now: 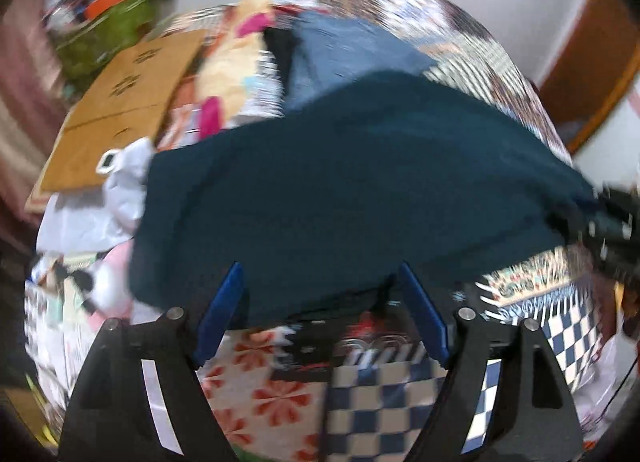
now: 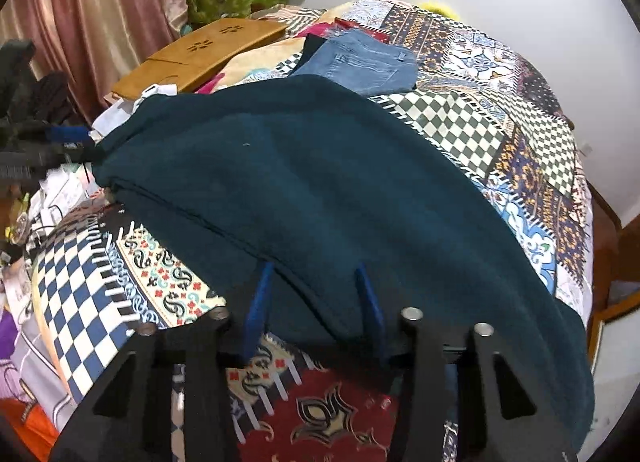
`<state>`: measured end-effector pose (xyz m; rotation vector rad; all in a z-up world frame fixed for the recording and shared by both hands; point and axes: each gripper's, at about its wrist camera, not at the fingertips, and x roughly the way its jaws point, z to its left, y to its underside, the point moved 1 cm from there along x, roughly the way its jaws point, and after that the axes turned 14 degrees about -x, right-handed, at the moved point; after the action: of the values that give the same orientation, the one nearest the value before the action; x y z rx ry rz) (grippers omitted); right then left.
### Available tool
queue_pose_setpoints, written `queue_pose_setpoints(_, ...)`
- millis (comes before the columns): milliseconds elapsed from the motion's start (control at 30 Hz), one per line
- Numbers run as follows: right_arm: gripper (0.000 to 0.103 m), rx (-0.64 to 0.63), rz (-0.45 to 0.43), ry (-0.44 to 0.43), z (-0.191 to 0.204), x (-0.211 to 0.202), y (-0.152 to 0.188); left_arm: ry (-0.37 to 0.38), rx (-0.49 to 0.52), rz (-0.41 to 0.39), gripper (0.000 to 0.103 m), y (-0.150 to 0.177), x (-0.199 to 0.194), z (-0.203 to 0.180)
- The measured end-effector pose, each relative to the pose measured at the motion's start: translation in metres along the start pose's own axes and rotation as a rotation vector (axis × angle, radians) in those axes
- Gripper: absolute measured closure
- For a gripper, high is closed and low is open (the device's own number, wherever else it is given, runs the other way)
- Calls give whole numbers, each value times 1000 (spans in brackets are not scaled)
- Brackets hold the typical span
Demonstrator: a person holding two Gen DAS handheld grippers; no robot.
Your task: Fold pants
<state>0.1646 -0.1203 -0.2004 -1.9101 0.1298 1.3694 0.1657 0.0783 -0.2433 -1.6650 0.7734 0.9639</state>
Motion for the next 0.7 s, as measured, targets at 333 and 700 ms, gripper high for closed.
queue_pose_setpoints(333, 89, 117, -66, -109, -11, -4, 2, -12, 122, -33, 88, 3, 11, -43)
queue_pose_setpoints(700, 82, 150, -98, -161, -6, -17, 20, 35, 41, 41, 89, 17, -4, -25)
